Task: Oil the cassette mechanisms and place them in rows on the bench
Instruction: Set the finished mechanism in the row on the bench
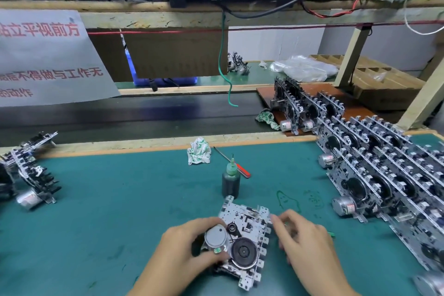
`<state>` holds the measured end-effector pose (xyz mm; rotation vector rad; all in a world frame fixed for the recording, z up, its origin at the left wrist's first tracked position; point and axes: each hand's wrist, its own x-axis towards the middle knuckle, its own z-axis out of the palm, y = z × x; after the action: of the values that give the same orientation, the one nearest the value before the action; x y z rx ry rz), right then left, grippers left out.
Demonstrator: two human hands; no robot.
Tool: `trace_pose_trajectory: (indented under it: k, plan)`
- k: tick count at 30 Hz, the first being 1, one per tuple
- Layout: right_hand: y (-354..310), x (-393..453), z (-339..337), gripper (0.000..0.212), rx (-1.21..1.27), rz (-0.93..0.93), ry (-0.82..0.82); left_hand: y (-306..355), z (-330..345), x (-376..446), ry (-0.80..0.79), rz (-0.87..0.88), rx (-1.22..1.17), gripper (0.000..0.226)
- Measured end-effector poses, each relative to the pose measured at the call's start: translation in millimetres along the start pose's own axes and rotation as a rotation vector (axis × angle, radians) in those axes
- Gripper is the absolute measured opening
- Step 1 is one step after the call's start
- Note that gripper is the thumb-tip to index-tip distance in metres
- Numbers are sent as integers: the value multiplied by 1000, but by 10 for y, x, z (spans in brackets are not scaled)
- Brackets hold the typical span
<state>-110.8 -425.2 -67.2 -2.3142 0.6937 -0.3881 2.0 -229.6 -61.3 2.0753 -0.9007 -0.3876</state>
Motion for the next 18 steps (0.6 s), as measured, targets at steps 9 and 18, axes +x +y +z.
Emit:
trace_pose_trajectory:
  k: [9, 18]
  plan:
    - [84, -4, 86, 40, -89, -31, 78, -171, -17, 230, -114, 115, -134, 70]
    - [122, -24, 115, 48, -76, -30, 56, -246, 25, 136, -125, 179, 21, 107]
